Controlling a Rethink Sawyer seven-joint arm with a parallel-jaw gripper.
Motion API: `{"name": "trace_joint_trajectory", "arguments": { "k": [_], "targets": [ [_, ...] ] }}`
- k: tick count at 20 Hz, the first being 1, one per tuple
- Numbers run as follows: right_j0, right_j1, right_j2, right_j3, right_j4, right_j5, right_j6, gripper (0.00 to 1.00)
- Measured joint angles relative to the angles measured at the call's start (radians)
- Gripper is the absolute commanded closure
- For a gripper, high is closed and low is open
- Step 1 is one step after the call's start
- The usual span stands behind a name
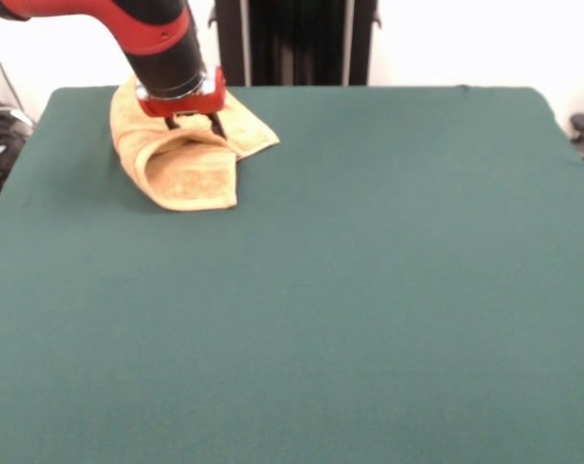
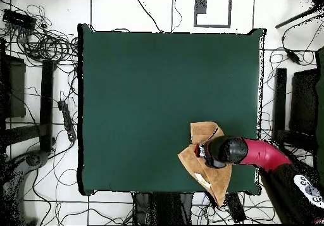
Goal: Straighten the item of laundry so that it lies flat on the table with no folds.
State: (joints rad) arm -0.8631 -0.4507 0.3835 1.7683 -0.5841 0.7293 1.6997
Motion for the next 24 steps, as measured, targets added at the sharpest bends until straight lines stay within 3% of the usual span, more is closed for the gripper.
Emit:
{"name": "trace_joint_trajectory", "arguments": {
  "k": [14, 24],
  "targets": [
    [0.013, 0.0, 0.001, -0.011, -0.007, 0.011, 0.0, 0.0],
    [0.053, 0.006, -0.002, -0.099, -0.008, 0.044, 0.0, 0.0]
  ]
}}
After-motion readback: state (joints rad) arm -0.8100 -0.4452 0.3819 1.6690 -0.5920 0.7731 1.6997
